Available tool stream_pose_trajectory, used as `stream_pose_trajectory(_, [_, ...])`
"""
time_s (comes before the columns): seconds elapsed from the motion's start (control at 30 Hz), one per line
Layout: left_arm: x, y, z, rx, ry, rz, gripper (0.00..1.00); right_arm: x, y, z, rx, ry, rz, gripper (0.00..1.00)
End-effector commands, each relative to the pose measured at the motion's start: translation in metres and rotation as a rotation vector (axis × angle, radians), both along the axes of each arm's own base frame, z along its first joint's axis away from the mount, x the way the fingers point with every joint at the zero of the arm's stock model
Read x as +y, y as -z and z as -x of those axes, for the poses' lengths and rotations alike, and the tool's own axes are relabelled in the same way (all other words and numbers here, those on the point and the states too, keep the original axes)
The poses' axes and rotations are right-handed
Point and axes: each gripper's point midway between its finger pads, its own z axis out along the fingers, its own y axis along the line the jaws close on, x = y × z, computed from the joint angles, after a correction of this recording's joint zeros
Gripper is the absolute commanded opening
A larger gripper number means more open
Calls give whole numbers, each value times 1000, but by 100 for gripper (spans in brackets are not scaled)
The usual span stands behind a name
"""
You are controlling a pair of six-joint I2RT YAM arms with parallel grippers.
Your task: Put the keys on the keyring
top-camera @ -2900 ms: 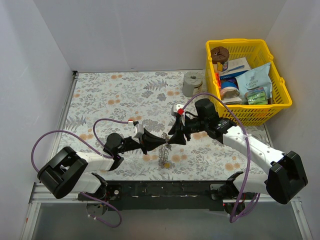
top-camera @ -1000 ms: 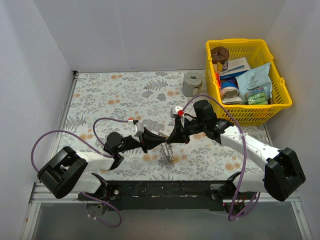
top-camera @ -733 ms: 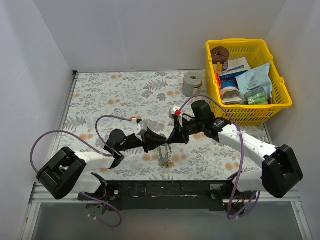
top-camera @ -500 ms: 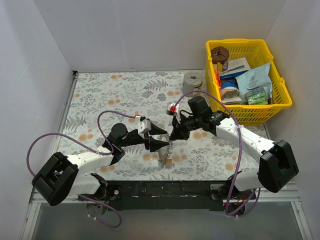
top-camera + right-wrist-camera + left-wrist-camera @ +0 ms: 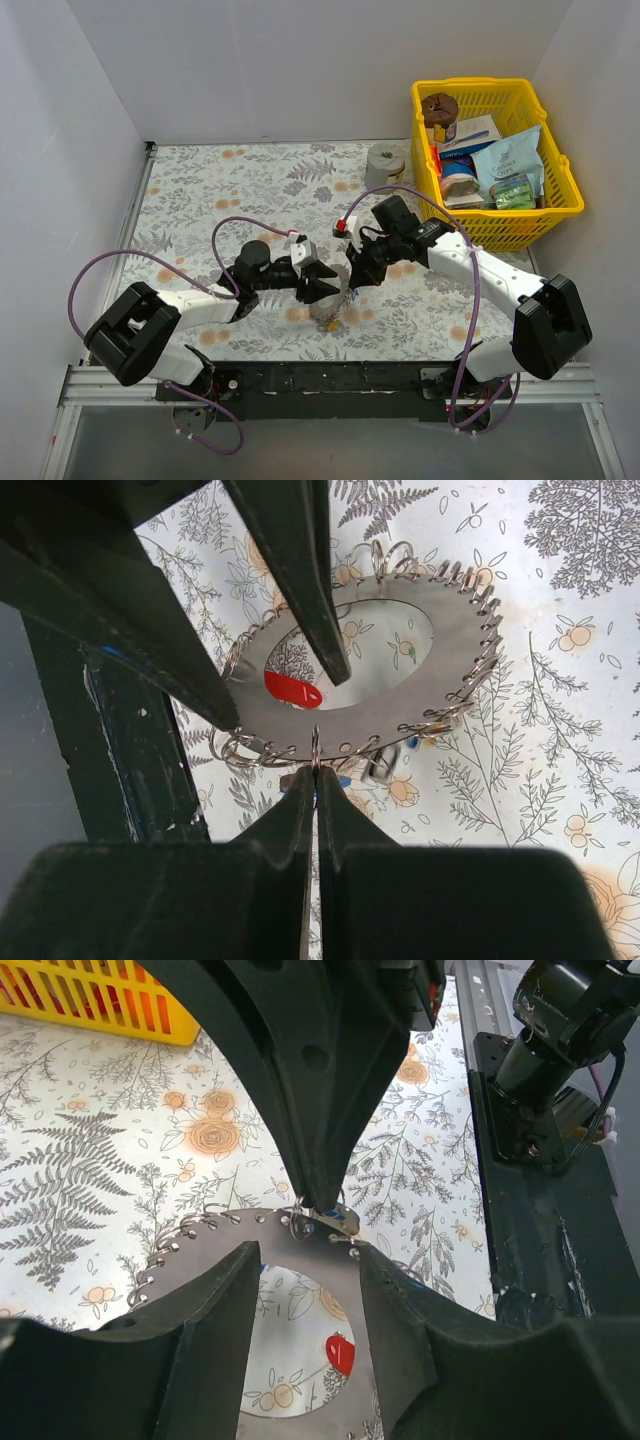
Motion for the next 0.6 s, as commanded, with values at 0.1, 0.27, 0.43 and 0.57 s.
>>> stream_pose_trajectory(0.1, [-16,-17,-7,-29,49,51,41,10,-17,0,-35,-46,-57,1])
stream_pose_trajectory(0.27, [-22,-17,-7,-18,69,70,35,12,-17,0,-34,-54,-65,1])
stream_pose_trajectory(0.43, [-25,-12,-9,-6,77,67,29,13,-20,0,-41,-59,-73,1])
stream_pose_trajectory(0.57, [-27,-11,-11,-2,84,61,18,13,-20,-2,-44,-58,-74,1])
